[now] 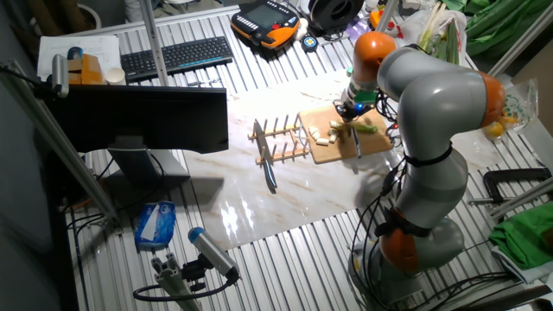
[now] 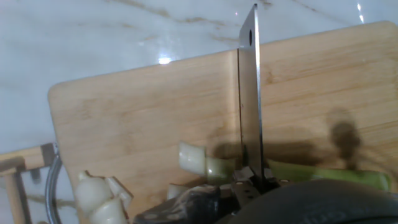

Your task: Chop the scallions

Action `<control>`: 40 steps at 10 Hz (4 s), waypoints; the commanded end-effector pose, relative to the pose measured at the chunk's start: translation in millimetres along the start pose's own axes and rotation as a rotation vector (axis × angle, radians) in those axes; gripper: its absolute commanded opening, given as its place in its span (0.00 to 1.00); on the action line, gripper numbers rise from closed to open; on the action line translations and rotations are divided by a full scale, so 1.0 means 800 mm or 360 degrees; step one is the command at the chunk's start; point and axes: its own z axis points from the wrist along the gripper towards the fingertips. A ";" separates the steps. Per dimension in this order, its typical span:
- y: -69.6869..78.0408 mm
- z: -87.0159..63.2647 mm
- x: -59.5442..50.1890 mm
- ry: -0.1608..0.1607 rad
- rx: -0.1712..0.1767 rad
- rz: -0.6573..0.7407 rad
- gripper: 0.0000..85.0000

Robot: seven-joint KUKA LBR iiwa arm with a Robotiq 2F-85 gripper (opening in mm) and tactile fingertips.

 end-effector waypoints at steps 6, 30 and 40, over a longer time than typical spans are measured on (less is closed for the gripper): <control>-0.046 0.010 0.015 0.0015 0.0019 -0.0025 0.01; -0.047 0.033 0.009 0.0019 -0.0008 -0.0023 0.01; 0.000 0.033 0.004 0.0048 -0.0041 -0.0021 0.01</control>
